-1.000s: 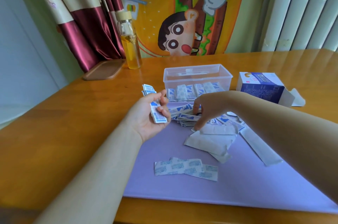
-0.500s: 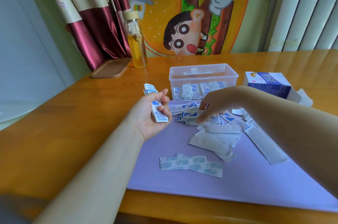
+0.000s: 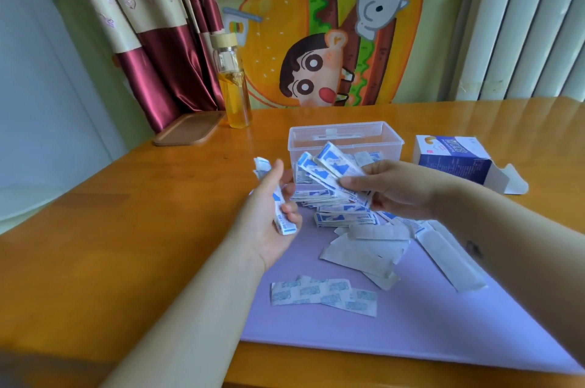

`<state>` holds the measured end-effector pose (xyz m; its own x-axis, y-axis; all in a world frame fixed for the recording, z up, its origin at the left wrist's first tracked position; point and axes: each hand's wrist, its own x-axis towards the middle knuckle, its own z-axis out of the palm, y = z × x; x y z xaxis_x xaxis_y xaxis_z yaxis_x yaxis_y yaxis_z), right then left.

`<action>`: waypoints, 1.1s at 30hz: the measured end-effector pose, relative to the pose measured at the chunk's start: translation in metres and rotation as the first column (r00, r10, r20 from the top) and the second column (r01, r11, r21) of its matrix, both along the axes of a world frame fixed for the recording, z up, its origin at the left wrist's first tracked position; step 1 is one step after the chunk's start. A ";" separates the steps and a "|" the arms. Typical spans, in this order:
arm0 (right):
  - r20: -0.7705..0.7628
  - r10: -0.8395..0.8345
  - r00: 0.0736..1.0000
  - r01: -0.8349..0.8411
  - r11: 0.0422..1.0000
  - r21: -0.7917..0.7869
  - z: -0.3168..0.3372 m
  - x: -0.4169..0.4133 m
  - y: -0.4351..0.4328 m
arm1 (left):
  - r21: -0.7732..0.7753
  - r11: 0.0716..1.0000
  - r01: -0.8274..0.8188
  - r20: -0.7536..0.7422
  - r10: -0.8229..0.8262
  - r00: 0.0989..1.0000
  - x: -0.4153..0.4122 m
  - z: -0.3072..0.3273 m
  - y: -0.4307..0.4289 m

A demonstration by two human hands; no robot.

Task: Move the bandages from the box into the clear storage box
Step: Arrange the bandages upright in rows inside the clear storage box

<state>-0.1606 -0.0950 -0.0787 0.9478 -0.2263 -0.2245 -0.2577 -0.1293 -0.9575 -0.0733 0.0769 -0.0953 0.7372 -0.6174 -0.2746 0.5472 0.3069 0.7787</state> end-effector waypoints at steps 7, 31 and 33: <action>0.115 -0.064 0.991 0.039 0.978 0.203 -0.019 -0.012 0.028 | -0.086 0.986 0.146 0.222 -0.124 0.967 -0.030 -0.003 -0.015; 0.235 -0.312 0.921 0.179 0.872 0.455 -0.038 -0.005 0.015 | -0.077 0.973 0.220 0.130 -0.209 0.969 -0.021 -0.015 -0.032; 0.251 -0.382 0.889 0.245 0.863 0.442 -0.039 -0.005 0.013 | -0.093 0.972 0.217 0.115 -0.206 0.972 -0.021 -0.017 -0.032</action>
